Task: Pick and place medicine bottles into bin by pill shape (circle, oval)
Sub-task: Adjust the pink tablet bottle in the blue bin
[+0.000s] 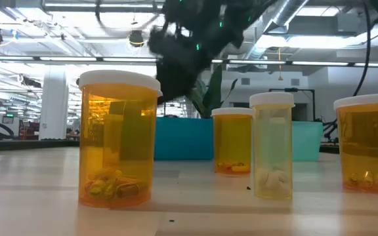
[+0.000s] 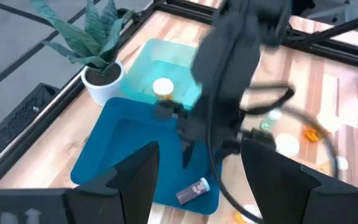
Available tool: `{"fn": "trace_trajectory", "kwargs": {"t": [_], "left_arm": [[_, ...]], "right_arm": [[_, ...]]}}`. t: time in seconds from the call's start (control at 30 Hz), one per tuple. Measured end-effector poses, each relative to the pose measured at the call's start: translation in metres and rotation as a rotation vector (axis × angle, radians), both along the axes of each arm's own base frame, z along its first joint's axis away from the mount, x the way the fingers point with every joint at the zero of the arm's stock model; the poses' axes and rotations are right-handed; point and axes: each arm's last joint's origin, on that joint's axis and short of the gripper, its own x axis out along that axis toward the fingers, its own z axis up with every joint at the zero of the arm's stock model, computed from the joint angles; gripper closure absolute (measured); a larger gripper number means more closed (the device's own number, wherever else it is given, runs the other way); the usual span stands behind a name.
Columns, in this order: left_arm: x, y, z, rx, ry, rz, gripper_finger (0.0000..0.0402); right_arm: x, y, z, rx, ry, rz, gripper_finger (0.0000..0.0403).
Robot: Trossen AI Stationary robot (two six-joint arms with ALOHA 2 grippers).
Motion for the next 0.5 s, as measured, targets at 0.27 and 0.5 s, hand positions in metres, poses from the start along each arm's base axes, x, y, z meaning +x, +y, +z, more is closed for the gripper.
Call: {"fn": "trace_trajectory", "kwargs": {"t": [0.27,0.5], "left_arm": [[-0.003,0.002,-0.001,0.014,0.010,0.050,0.0180],[-0.003,0.002,-0.002,0.018,0.014,0.059,0.0180]], "right_arm": [[0.023,0.000,-0.025,0.014,0.031,0.015,0.0219],[0.034,-0.016,-0.019,0.009,0.055,-0.013,0.0222]]}}
